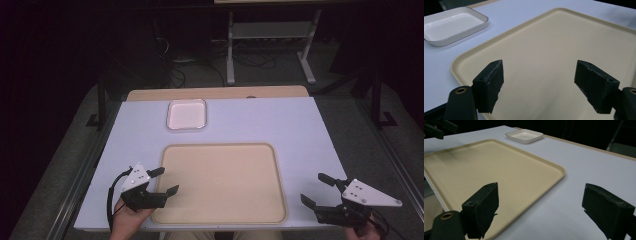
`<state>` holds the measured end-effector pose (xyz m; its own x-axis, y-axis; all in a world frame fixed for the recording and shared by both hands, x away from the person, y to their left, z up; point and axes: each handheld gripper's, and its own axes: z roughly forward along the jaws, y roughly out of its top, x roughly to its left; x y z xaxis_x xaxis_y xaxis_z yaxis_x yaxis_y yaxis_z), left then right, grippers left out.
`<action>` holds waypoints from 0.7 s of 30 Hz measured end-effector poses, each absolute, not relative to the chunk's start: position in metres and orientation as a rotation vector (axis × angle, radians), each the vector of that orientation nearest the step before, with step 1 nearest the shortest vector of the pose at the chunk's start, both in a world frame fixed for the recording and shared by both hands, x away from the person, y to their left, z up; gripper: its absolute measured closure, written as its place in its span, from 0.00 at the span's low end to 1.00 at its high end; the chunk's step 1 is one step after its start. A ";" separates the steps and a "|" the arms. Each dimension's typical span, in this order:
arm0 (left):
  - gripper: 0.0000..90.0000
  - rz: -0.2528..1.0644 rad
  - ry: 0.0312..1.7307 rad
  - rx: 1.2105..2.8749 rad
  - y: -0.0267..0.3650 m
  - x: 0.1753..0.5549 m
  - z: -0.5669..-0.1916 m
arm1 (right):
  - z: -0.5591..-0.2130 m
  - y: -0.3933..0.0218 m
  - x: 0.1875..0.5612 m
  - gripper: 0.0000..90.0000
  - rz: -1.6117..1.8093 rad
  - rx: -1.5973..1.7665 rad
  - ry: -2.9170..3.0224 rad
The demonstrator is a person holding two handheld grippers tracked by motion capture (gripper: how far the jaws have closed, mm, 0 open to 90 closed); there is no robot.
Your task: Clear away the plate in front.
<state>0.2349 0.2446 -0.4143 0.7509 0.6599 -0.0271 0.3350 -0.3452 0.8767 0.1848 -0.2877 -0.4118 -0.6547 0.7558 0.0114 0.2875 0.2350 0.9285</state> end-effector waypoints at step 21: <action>0.26 0.403 0.757 1.953 0.241 0.236 -0.412 | -0.411 -0.288 0.184 0.14 1.416 0.944 2.070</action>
<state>0.2355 0.2414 -0.4118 0.7524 0.6577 -0.0353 0.3383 -0.3399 0.8775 0.1838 -0.2877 -0.4112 -0.6598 0.7514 0.0084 0.2803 0.2357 0.9305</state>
